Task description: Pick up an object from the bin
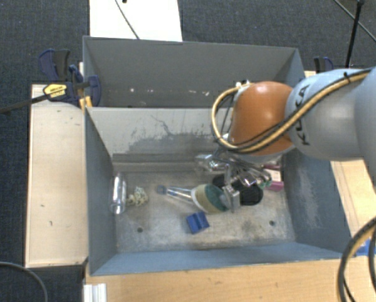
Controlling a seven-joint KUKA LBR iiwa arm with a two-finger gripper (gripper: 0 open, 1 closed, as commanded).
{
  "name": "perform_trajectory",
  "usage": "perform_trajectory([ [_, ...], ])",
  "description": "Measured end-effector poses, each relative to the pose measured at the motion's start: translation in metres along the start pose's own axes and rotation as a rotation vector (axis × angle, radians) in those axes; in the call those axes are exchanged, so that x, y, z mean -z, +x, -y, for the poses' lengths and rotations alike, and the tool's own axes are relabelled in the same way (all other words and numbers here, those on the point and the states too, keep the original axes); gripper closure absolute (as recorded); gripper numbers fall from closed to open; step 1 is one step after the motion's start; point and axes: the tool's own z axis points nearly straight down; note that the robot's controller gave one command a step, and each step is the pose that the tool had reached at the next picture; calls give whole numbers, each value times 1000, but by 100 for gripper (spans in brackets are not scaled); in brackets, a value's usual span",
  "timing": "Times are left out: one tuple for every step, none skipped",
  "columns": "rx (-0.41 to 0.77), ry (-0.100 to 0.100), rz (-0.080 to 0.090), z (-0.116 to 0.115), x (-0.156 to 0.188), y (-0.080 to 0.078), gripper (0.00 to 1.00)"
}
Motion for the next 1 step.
perform_trajectory([
  [-3, 5, 1, 3, 1, 0, 100],
])
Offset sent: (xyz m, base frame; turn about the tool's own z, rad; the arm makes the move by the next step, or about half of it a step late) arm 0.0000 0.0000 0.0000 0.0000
